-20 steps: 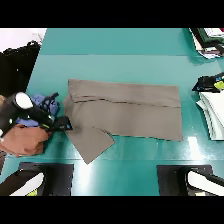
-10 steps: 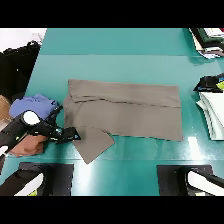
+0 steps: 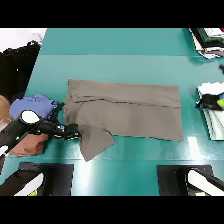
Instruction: Fold the shirts.
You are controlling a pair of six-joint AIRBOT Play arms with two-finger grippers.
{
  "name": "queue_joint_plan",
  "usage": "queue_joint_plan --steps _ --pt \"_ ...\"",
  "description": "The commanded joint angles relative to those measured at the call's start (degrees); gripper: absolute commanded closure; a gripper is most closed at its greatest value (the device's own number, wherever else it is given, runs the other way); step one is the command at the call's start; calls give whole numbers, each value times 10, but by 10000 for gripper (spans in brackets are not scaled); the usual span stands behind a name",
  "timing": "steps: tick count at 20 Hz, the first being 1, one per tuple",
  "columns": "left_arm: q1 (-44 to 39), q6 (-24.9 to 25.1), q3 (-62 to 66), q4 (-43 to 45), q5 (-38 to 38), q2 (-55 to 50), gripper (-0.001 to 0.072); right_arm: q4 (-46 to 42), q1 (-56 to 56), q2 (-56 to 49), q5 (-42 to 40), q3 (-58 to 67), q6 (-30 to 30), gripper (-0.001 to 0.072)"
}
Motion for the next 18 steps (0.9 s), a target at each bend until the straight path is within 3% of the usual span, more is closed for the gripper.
queue_joint_plan --steps 1,4,7,9,10,11,12,13,14,16,18 --pt "0 19 33 -20 -9 0 673 1 -79 26 1 -139 -6 268" --pt "0 24 64 -17 -3 0 673 49 -141 9 -19 -241 -31 245" --pt "0 24 68 -14 7 0 673 135 -161 -15 -62 -292 -68 268" --pt "0 24 68 -12 5 0 673 131 -144 -29 -77 -300 -68 290" --pt "0 24 68 -9 5 0 672 130 -131 -36 -76 -298 -68 316" --pt "0 24 68 -5 3 0 673 130 -119 -40 -76 -298 -68 414" --pt "0 24 68 -1 -3 0 672 130 -108 -43 -77 -298 -68 428" --pt "0 24 68 4 -10 0 673 128 -97 -43 -78 -298 -68 508" --pt "0 24 68 15 -17 0 673 120 -88 -39 -77 -298 -74 642" --pt "0 12 69 43 -37 2 674 86 -75 -14 -71 -298 -76 699" --pt "0 -9 69 76 -51 34 675 53 -76 30 -54 -298 -75 699"
